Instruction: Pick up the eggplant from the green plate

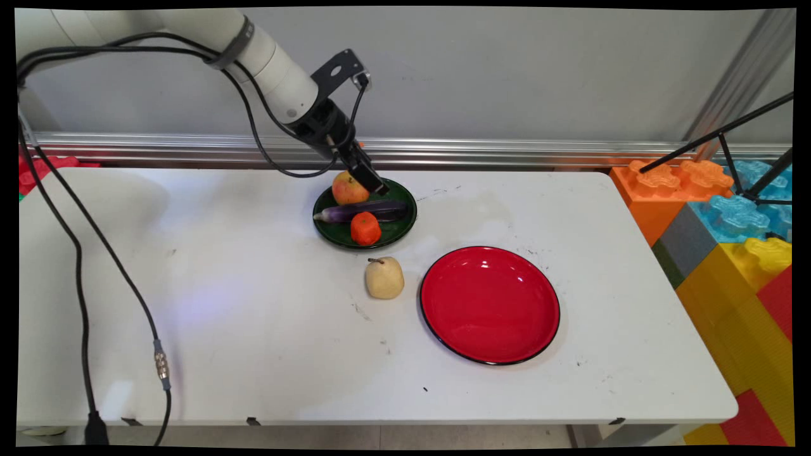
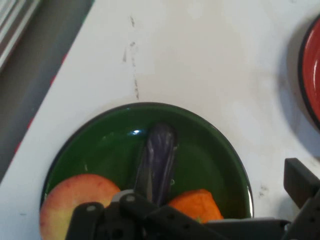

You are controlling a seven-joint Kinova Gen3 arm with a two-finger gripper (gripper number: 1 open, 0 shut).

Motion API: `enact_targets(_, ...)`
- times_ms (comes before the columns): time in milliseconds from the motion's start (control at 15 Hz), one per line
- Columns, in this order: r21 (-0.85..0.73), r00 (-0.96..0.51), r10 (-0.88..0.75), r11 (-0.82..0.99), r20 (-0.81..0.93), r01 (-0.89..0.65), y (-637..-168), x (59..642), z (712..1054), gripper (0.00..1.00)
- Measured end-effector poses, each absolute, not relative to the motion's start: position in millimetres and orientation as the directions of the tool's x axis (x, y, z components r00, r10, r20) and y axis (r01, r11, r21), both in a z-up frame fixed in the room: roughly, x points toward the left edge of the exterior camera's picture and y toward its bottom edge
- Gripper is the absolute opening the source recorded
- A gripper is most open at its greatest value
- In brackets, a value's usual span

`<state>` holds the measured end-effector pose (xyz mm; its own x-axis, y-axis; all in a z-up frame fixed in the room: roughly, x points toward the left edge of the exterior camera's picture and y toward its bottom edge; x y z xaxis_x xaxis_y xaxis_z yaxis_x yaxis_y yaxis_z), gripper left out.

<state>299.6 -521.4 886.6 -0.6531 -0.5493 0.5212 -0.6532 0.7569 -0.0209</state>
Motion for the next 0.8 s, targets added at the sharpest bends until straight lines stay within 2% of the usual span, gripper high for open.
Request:
enact_targets(333, -0.06, -0.693, -0.496, 0.79, 0.524, -0.611, -535, 293, 887, 1.0)
enact_targets(800, -0.112, -0.806, -0.36, 0.881, 0.471, -0.459, -570, 288, 868, 1.0)
